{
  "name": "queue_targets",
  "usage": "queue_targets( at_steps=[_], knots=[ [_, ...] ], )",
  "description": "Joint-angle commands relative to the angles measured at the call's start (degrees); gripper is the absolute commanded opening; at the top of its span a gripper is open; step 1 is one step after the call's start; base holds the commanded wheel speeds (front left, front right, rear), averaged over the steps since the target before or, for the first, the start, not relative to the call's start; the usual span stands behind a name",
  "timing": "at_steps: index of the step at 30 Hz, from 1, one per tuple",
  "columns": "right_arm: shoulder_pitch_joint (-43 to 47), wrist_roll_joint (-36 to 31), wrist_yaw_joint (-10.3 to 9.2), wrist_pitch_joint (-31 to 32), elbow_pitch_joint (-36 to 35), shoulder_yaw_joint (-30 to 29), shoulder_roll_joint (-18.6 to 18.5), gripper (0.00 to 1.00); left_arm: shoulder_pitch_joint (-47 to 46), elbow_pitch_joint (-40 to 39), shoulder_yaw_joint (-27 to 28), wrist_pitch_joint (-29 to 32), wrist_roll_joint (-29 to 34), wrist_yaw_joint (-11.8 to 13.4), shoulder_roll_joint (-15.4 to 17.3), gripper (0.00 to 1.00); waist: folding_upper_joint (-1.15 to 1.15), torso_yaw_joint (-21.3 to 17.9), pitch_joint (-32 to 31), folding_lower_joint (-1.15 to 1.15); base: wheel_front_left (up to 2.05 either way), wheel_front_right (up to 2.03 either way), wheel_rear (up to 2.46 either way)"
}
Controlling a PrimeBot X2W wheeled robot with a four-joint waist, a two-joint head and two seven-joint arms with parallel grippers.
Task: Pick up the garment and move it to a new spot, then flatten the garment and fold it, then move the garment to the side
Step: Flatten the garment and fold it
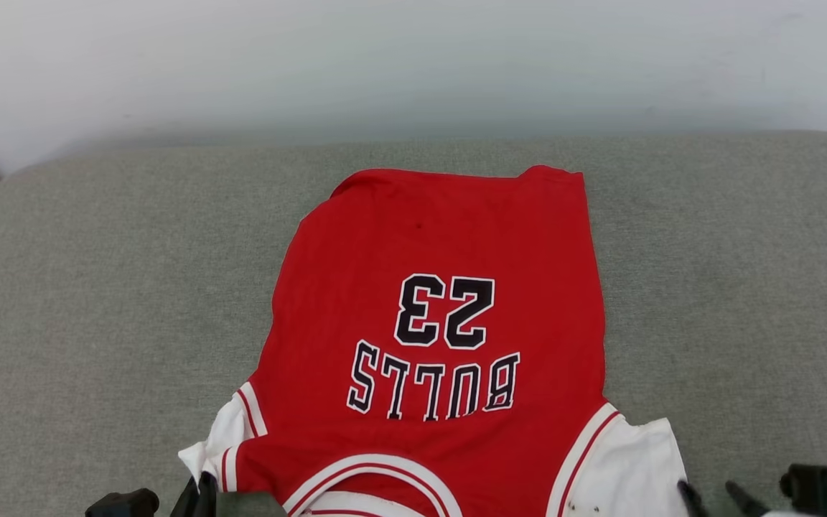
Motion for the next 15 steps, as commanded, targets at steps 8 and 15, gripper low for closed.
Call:
queue_targets(
  at_steps=[8, 15],
  knots=[
    [-15.9, 0.4, -0.04, -4.2, 2.1, -8.3, 0.1, 1.00, -4.5, -3.6, -0.7, -1.5, 0.8, -0.7, -0.3, 0.00, 0.00, 1.8, 5.5, 0.01, 0.00, 0.00, 0.00],
    [-34.4, 1.5, -0.03, -0.6, 13.7, -9.2, -4.2, 1.00, -9.4, -5.8, -2.2, -2.9, 1.7, -1.5, -1.3, 0.00, 0.00, 5.8, 12.0, 0.01, 0.00, 0.00, 0.00]
  ],
)
